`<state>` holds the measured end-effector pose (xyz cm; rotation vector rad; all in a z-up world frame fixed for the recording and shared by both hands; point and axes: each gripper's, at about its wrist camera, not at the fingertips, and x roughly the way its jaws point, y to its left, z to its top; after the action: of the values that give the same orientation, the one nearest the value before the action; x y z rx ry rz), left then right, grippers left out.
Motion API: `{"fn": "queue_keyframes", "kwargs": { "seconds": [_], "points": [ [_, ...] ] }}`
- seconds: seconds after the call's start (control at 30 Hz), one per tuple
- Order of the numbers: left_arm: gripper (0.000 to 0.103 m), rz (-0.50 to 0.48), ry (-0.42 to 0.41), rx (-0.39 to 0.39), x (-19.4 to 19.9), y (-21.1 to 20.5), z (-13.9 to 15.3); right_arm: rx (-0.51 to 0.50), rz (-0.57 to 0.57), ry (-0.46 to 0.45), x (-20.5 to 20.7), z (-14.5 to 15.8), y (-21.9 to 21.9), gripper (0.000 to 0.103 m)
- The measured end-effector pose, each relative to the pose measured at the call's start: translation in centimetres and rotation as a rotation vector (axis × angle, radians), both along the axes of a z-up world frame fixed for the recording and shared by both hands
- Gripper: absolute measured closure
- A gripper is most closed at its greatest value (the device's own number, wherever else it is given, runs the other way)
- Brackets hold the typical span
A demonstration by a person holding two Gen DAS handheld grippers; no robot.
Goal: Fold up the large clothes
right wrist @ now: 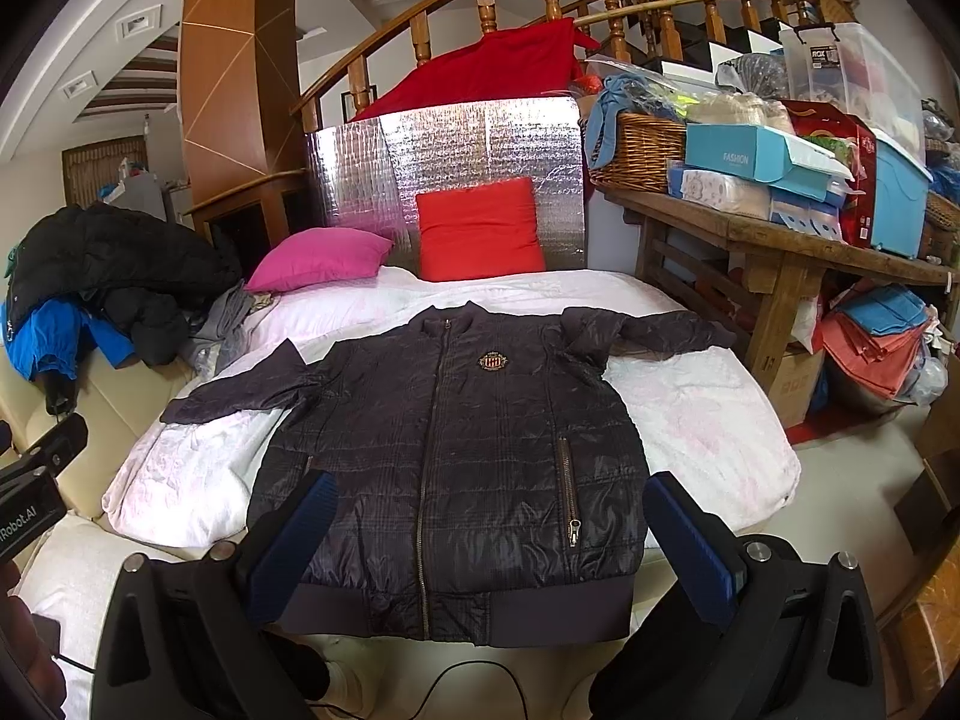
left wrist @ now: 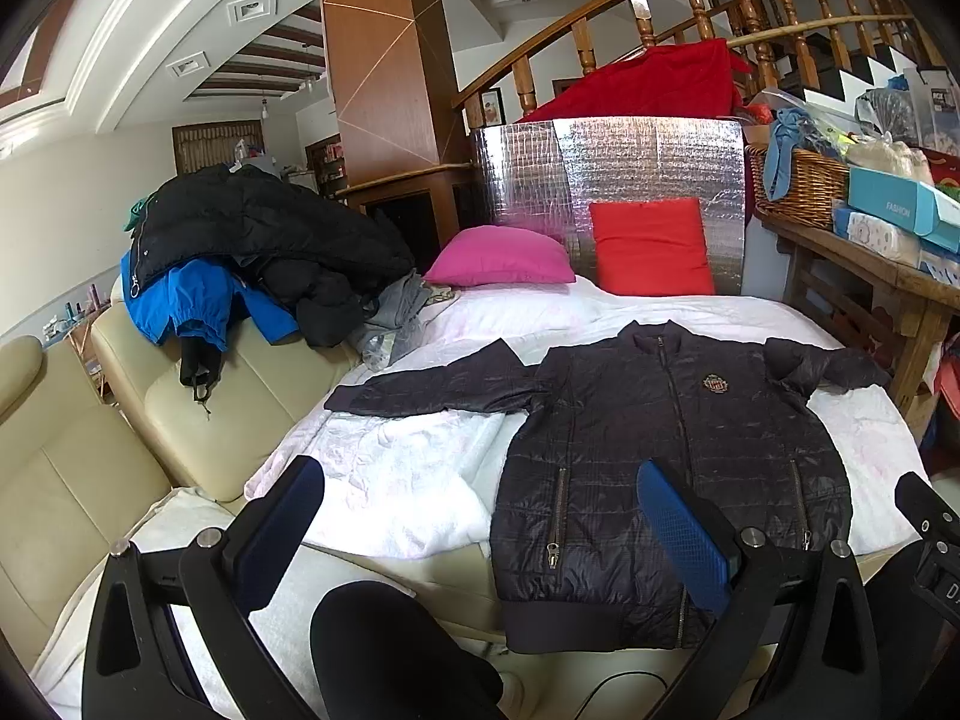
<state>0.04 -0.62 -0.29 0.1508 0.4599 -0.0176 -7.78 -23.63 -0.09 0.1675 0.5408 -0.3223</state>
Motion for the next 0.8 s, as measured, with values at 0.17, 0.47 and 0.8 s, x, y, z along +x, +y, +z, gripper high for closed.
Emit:
{"fn": "queue_keyframes", "kwargs": {
  "seconds": [0.17, 0.47, 0.8],
  "points": [
    [0.0, -0.001, 0.001, 0.001, -0.02, -0.02, -0.07, 0.001, 0.001, 0.0, 0.0, -0.09, 0.07, 0.0],
    [0.0, -0.001, 0.004, -0.001, -0.06, 0.07, -0.25, 0.001, 0.002, 0.003, 0.05, -0.18, 0.16, 0.0],
    [0.0, -0.001, 0.011, -0.003, 0.12, 0.32, -0.44, 0.006, 0.005, 0.013, 0.18, -0.33, 0.06, 0.0]
  ]
}}
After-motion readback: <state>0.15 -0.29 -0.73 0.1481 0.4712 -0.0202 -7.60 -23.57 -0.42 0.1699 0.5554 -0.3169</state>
